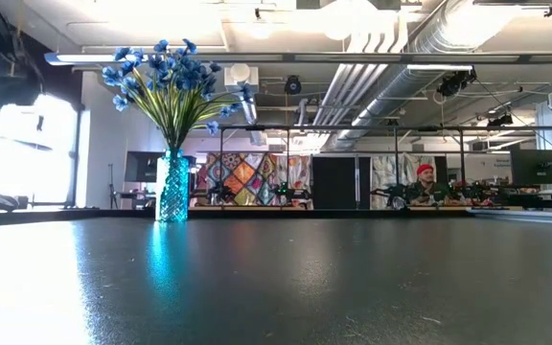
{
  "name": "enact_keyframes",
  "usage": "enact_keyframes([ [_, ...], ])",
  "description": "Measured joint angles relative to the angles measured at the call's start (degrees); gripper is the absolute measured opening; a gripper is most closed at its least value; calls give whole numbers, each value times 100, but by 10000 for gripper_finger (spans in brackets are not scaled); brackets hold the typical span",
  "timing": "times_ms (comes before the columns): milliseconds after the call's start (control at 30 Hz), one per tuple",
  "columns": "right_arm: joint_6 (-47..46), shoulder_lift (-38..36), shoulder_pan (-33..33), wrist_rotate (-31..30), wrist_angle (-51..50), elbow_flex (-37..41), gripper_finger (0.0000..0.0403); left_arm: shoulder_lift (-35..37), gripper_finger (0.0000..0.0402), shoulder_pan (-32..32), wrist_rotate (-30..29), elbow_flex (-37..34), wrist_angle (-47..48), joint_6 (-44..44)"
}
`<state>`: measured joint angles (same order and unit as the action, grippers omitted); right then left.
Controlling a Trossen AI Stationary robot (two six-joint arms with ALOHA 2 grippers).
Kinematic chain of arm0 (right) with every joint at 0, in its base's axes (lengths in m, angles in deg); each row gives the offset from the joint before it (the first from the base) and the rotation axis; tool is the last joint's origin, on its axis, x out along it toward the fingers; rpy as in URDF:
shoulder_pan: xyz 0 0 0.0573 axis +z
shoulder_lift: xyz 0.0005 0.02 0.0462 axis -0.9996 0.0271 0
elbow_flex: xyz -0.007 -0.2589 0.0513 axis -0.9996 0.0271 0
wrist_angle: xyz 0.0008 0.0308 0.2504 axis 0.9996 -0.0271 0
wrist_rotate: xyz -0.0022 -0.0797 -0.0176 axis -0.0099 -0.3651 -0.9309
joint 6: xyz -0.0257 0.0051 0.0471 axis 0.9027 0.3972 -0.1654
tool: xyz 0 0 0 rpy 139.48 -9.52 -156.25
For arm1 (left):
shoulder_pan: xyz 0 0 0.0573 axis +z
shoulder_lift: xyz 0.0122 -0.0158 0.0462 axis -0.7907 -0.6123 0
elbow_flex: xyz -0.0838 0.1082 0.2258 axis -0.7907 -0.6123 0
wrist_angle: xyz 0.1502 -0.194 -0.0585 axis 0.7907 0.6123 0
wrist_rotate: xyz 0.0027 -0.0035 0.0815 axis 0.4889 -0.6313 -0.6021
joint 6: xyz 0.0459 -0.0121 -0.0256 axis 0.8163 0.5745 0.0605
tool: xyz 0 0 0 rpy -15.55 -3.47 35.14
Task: Sort flowers into vase by color
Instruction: Return to Home Position
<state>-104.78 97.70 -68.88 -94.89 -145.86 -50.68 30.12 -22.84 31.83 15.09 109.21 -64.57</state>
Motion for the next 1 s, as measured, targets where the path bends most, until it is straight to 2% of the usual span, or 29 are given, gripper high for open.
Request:
enact_keyframes([
  [167, -146, 17, -45, -62, 2, 797, 20, 522, 193, 10, -621, 7, 37, 712],
  [233, -276, 0, -70, 22, 244, 1168, 6, 668, 173, 10, -972, 7, 139, 807],
  [333, -264, -56, -81, 87, 963, 1674, 10, 897, 140, 14, -1411, 7, 702, 467],
  [500, 383, -335, 103, 117, 2470, 2328, 2, 1353, 88, 89, -1597, 0, 1631, 154],
  [700, 542, -1167, 177, -404, 2824, 3442, 0, 2033, 47, 109, -1723, 2, 1733, 572],
  [867, 1306, -2352, 19, -206, 4254, 5137, 0, 2297, 32, 75, -1892, -7, 1736, 880],
  [1000, 2342, -3292, -322, 569, 6207, 6789, 0, 2369, 24, -126, -2163, -179, 1715, 808],
])
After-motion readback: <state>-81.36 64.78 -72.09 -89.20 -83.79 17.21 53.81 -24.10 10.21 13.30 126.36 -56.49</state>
